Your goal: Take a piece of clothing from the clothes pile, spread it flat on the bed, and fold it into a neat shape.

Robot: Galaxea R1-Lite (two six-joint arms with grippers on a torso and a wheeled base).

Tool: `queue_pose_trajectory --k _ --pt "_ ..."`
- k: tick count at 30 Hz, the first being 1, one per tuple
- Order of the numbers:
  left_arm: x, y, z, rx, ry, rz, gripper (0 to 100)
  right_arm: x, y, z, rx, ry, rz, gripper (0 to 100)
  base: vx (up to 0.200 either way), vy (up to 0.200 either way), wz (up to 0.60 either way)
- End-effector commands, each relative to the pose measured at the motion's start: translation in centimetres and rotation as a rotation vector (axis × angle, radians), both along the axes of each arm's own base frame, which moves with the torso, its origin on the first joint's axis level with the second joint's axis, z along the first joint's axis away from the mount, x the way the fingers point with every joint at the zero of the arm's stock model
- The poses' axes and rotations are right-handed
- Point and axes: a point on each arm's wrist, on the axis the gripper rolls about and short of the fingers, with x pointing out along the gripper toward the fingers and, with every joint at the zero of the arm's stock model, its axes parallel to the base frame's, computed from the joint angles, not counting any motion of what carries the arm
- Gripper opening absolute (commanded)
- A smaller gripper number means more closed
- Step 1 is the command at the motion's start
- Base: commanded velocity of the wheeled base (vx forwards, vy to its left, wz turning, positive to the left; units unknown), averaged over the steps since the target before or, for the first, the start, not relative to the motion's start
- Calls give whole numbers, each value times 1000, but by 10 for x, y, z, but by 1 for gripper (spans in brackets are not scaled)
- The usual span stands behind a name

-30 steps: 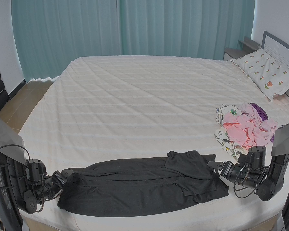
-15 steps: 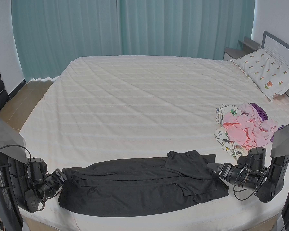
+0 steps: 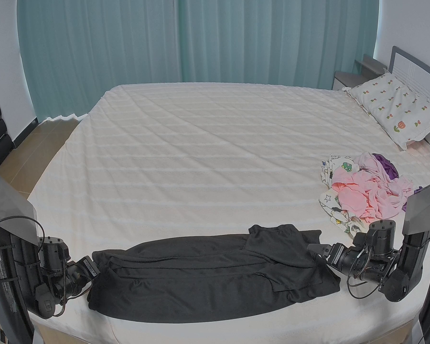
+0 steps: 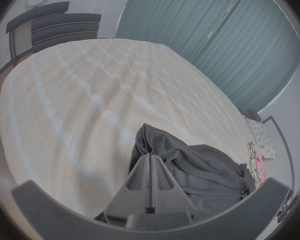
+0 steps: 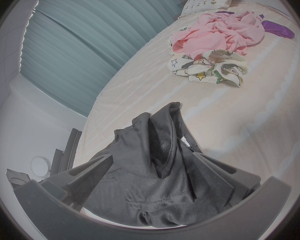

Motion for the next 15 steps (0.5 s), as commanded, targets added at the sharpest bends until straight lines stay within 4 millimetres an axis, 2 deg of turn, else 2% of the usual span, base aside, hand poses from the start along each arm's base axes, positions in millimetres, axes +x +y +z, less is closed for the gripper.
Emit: queue_pose_trajectory --k 1,8,15 --pt "-4 8 -5 47 29 13 100 -1 0 -1 -1 5 1 100 0 0 0" --pt "-3 9 -7 80 36 7 100 0 0 -3 -3 10 -2 100 0 0 0" --pt "4 9 9 22 -62 52 100 -1 0 -2 -3 10 -2 100 0 0 0"
